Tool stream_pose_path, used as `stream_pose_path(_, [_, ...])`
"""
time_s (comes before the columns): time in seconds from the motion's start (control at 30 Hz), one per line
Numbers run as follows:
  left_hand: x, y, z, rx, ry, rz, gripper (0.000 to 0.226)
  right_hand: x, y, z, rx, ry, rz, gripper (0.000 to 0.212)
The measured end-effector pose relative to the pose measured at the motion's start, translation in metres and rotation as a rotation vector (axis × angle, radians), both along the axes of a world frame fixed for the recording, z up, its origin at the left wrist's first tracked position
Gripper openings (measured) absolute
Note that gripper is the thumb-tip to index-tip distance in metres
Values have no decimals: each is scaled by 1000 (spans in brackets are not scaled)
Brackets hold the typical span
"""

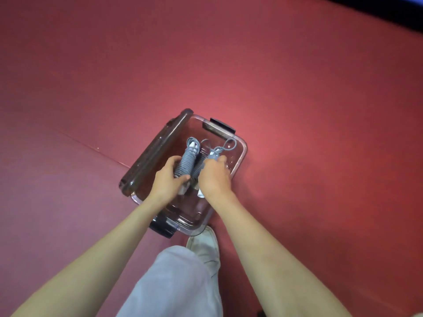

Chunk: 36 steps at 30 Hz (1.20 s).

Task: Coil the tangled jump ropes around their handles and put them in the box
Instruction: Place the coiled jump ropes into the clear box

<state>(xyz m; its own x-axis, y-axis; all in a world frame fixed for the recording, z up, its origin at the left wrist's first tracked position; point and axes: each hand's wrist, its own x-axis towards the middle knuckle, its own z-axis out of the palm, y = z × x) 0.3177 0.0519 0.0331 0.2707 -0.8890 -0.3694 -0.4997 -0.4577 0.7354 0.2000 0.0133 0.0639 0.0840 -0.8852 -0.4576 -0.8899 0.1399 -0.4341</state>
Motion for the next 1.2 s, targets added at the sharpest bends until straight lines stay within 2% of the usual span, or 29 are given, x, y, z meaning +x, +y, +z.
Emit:
stream_pose_path(0.1, [-1,-8,-8,-15,-49,-64,59,11,-4,-14,77,108,32,35])
stream_pose_path(0.3, [-10,-14,-31,2,-136,-163,56,19,-10,-42,157,204,49,41])
stream_pose_path(0.47, [-7,-24,-36,72,-258,-157,57,19,-16,-48,221,191,85,49])
stream_pose_path(0.6, [-7,-29,-36,142,-395,-235,55,16,-8,-43,87,168,110,49])
stream_pose_path(0.7, [-12,-24,-32,49,-533,-316,62,1,-3,-27,-132,250,216,54])
stream_pose_path(0.87, [-29,-16,5,-68,-502,-408,68,-58,9,13,-361,165,262,58])
stream_pose_path(0.97, [-48,-19,47,-153,-543,-562,67,-107,23,38,-392,152,177,63])
stream_pose_path(1.13, [-106,-27,116,-319,-898,-1037,70,-201,51,77,-358,231,-28,68])
stream_pose_path(1.2, [-144,-25,141,-330,-933,-1142,68,-237,70,89,-351,231,-111,68])
